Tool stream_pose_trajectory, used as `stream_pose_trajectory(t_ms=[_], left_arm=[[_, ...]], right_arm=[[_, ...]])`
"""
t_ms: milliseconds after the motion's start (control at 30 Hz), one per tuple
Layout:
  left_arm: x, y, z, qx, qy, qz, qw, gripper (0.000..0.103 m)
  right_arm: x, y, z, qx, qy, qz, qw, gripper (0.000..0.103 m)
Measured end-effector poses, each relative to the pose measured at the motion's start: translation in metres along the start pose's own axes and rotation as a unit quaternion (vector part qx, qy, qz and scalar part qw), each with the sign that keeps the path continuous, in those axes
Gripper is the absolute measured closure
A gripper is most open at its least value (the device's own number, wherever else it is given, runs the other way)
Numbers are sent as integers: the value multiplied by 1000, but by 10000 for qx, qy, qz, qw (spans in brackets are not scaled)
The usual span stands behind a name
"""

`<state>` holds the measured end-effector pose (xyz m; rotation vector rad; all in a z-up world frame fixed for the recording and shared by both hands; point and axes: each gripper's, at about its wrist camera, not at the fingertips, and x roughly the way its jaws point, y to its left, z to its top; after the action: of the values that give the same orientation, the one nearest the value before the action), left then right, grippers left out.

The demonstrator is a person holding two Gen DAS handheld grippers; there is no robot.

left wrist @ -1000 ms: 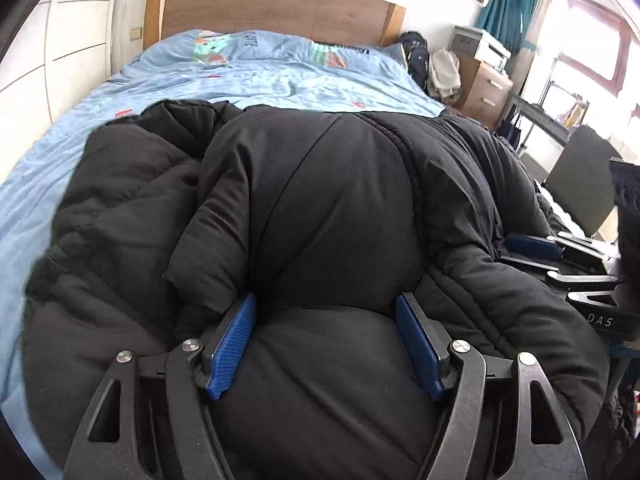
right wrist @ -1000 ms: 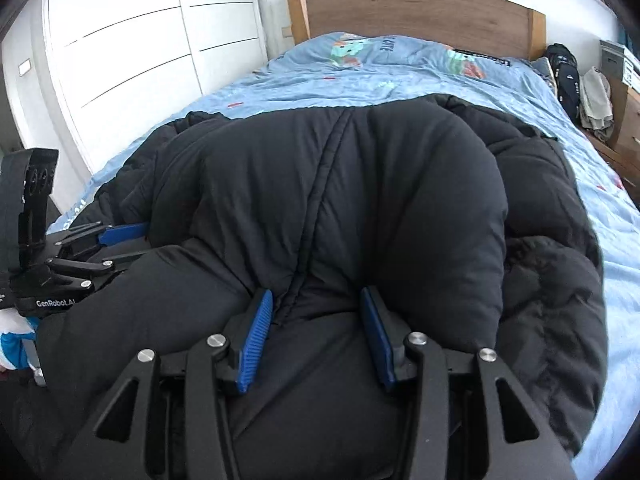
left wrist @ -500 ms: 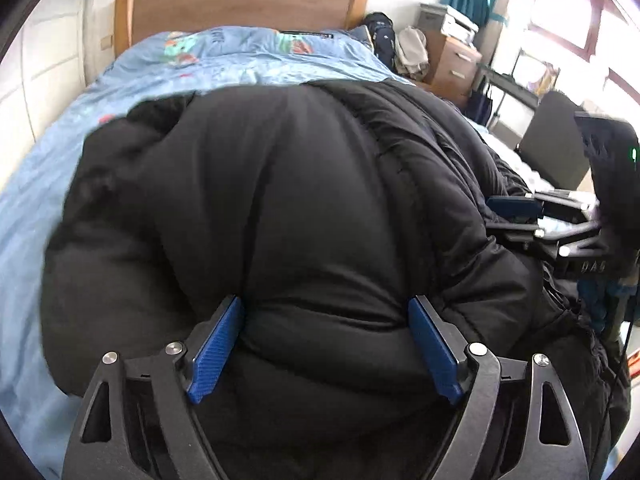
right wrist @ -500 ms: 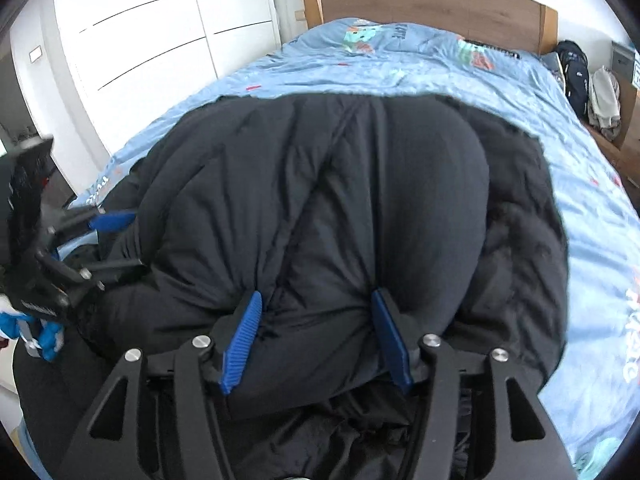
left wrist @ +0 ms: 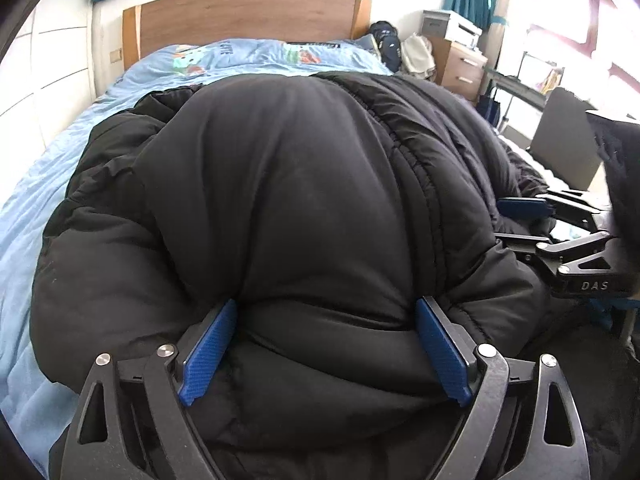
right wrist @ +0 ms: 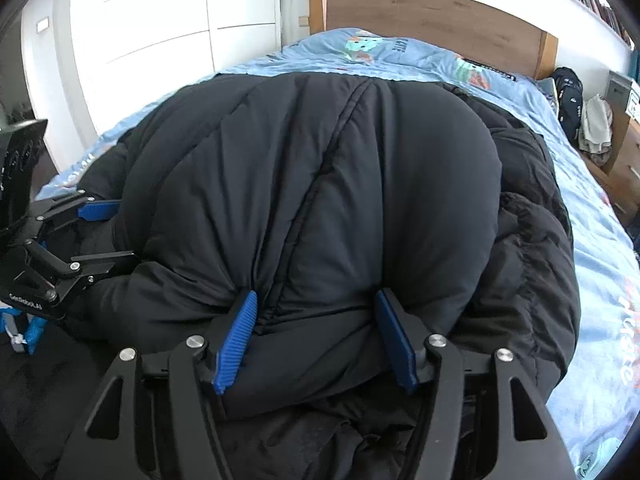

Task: Fold large clothes
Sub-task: 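Fold the lifted hem over the jacket body toward the collar with both grippers, then release the jacket and move both grippers back from it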

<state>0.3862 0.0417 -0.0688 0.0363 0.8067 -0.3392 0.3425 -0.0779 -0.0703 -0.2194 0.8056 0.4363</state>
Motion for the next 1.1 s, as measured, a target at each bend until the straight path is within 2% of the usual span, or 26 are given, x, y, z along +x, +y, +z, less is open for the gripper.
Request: stream_pose_trajectory(t_ms=[133, 233, 400, 467, 533, 800, 1100], left_arm=[[3, -1, 2, -196, 193, 197, 9994, 5], [-6, -1, 6, -468, 332, 329, 9978, 5], [-58, -18, -1, -382, 128, 915, 9950, 6], [-73, -21, -8, -366, 127, 1052, 9937, 6], [-90, -24, -15, -378, 73, 1139, 9927, 6], [-154, -37, -37, -372, -267, 1362, 9896, 6], [-205, -48, -65, -334, -542, 1529, 9862, 6]], right_arm=[[3, 1, 3, 111, 116, -138, 9998, 41], [2, 6, 6, 300, 238, -372, 9986, 38], [-13, 15, 8, 553, 598, -673, 9944, 34], [-29, 18, 5, 706, 726, -566, 9932, 33], [-45, 21, -1, 816, 734, -465, 9929, 33], [-123, 23, -42, 1149, 573, -514, 9904, 32], [-196, -5, -104, 1809, 552, -937, 9775, 30]])
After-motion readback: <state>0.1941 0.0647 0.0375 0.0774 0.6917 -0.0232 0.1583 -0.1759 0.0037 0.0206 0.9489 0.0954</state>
